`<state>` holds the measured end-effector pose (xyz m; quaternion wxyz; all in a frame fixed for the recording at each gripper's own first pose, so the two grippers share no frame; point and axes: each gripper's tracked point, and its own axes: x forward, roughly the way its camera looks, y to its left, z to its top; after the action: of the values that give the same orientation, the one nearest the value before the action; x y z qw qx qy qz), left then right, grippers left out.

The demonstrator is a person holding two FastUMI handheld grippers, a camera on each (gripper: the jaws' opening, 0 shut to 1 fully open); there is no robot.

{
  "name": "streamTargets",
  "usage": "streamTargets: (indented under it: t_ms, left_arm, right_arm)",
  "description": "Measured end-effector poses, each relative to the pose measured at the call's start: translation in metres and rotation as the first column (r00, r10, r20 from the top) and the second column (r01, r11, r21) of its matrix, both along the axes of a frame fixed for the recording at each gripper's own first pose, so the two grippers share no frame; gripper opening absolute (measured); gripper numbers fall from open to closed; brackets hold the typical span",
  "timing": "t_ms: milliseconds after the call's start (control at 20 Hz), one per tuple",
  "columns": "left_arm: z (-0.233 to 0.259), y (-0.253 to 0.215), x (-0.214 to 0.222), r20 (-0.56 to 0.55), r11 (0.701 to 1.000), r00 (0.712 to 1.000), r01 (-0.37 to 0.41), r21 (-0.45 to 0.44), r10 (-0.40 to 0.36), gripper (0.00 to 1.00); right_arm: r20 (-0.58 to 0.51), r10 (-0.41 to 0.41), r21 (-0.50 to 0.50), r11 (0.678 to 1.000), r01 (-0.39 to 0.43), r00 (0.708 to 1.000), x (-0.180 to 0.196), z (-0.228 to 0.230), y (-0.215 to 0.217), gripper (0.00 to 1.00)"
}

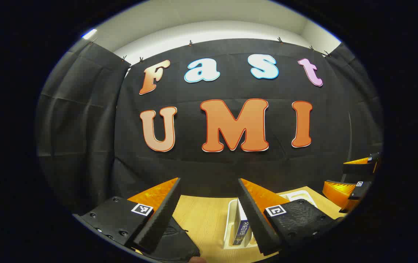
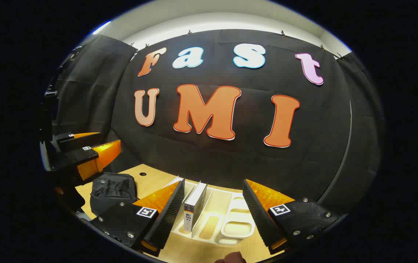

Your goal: Open the schoolbag, grab two books from the bookshelf and put them into the schoolbag.

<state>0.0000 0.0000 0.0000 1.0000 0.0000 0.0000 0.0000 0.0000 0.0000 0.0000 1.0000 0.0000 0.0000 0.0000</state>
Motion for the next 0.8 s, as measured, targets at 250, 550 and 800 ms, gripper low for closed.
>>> streamTargets:
  t_ms: [250,550,800]
  left_arm:
    - [0.001,-0.018,0.014,0.015,1.000,1.000,0.004,0.001,-0.004,0.96]
    - [-0.008,-0.049,0.027,0.014,0.997,0.997,0.070,-0.043,-0.069,0.96]
    - [0.002,-0.044,0.033,0.083,0.991,0.989,0.128,-0.032,-0.125,0.96]
  right_arm:
    - [0.035,0.024,0.002,1.000,-0.024,0.999,0.022,0.005,-0.009,0.96]
    - [0.030,0.035,0.003,0.999,-0.036,0.999,0.034,-0.002,-0.004,0.96]
    - [0.035,-0.043,0.020,0.999,0.043,0.998,0.046,0.000,0.002,0.96]
